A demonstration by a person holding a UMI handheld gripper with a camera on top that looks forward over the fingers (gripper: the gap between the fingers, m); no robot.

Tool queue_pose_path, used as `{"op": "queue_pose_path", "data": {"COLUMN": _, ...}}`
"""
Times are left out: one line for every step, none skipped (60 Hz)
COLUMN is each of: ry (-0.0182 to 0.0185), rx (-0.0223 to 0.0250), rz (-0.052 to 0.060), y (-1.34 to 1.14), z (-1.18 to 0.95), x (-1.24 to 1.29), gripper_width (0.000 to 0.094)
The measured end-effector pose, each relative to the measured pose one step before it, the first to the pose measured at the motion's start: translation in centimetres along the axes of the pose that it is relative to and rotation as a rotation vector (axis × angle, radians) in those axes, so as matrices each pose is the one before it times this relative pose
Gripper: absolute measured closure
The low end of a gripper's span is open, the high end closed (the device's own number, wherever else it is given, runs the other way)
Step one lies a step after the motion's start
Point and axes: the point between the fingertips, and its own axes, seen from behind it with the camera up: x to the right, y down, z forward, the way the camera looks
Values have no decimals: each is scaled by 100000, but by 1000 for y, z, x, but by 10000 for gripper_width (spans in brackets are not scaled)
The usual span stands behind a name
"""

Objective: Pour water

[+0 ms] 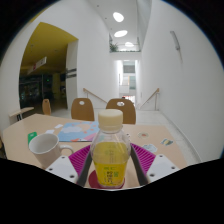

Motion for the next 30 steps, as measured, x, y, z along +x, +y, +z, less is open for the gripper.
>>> {"op": "queue_pose_path", "data": {"ry": -767, "rx": -291, "rz": -694, "y": -54, "z": -439, "x": -113, "gripper_width": 81}}
{"op": "queue_pose_path", "data": {"ry": -868, "rx": -36, "rz": -558, "y": 105, "z": -53, "x": -224, "gripper_width": 58}}
{"op": "queue_pose_path", "data": {"ry": -640, "rx": 142, "rz": -416, "y": 111, "z": -90, "x": -148, "gripper_width": 68}}
{"op": "queue_pose_path", "data": {"ry": -770, "rx": -54, "rz": -364, "y": 127, "z": -198, "x": -133, "gripper_width": 80}}
{"op": "queue_pose_path", "data": {"ry": -732, "rx": -374, "rz": 63, "y": 217, "z": -267, "x": -99, "gripper_width": 83}}
{"op": "queue_pose_path", "data": {"ry": -549, "rx": -594, "rz": 320, "y": 258, "z": -305, "x": -50, "gripper_width": 82}}
{"op": "queue_pose_path", "data": {"ry": -555, "rx": -767, "rz": 437, "y": 336, "z": -342, "x": -50, "gripper_width": 79}}
{"op": "queue_pose_path", "data": {"ry": -654, "rx": -869, "rz": 389, "y": 383, "z": -412, "x": -78, "gripper_width": 78}}
{"op": "queue_pose_path", "data": {"ry": -738, "rx": -1088, "rz": 143, "y": 289, "z": -1024, "x": 380, "gripper_width": 76}}
{"op": "queue_pose_path", "data": {"ry": -837, "rx": -701, "rz": 211, "y": 434, "z": -511, "x": -142, "gripper_width": 76}}
{"op": "queue_pose_path", "data": {"ry": -1072, "rx": -489, "rz": 141, "y": 401, "z": -994, "x": -99, "gripper_width": 74}}
{"op": "queue_pose_path", "data": {"ry": -1034, "rx": -225, "rz": 155, "y": 310, "z": -552, "x": -149, "gripper_width": 73}}
{"op": "queue_pose_path", "data": {"ry": -789, "rx": -21, "rz": 321, "y": 270, "z": -543, "x": -32, "gripper_width": 74}}
{"op": "queue_pose_path", "data": {"ry": -578, "rx": 70, "rz": 631, "y": 257, "z": -546, "x": -36, "gripper_width": 77}}
{"op": "queue_pose_path", "data": {"ry": -408, "rx": -66, "rz": 788, "y": 229, "z": -488, "x": 18, "gripper_width": 78}}
{"op": "queue_pose_path", "data": {"ry": -341, "rx": -189, "rz": 813, "y": 276, "z": -518, "x": -1, "gripper_width": 78}}
{"op": "queue_pose_path", "data": {"ry": -325, "rx": -205, "rz": 834, "y": 274, "z": -489, "x": 56, "gripper_width": 79}}
{"op": "queue_pose_path", "data": {"ry": -356, "rx": -451, "rz": 871, "y": 214, "z": -348, "x": 70, "gripper_width": 78}}
{"op": "queue_pose_path", "data": {"ry": -301, "rx": -346, "rz": 645, "y": 221, "z": -79, "x": 33, "gripper_width": 77}}
{"op": "queue_pose_path", "data": {"ry": -488, "rx": -442, "rz": 648, "y": 335, "z": -1042, "x": 204, "gripper_width": 77}}
{"op": "queue_pose_path", "data": {"ry": -477, "rx": -318, "rz": 503, "y": 286, "z": -514, "x": 104, "gripper_width": 77}}
{"op": "queue_pose_path", "data": {"ry": -443, "rx": -64, "rz": 533, "y": 161, "z": -530, "x": 87, "gripper_width": 77}}
{"op": "queue_pose_path", "data": {"ry": -325, "rx": 200, "rz": 684, "y": 140, "z": -461, "x": 118, "gripper_width": 77}}
{"op": "queue_pose_path", "data": {"ry": -135, "rx": 277, "rz": 786, "y": 99, "z": -424, "x": 158, "gripper_width": 75}}
{"op": "queue_pose_path", "data": {"ry": 15, "rx": 296, "rz": 747, "y": 94, "z": -382, "x": 198, "gripper_width": 76}}
{"op": "queue_pose_path", "data": {"ry": 44, "rx": 267, "rz": 749, "y": 76, "z": -365, "x": 227, "gripper_width": 74}}
{"op": "queue_pose_path", "data": {"ry": -3, "rx": 254, "rz": 634, "y": 45, "z": -381, "x": 182, "gripper_width": 74}}
{"op": "queue_pose_path", "data": {"ry": -108, "rx": 177, "rz": 446, "y": 68, "z": -377, "x": 185, "gripper_width": 76}}
{"op": "queue_pose_path", "data": {"ry": -91, "rx": 133, "rz": 320, "y": 42, "z": 995, "x": 4, "gripper_width": 77}}
{"op": "queue_pose_path", "data": {"ry": -181, "rx": 152, "rz": 263, "y": 79, "z": -457, "x": 267, "gripper_width": 75}}
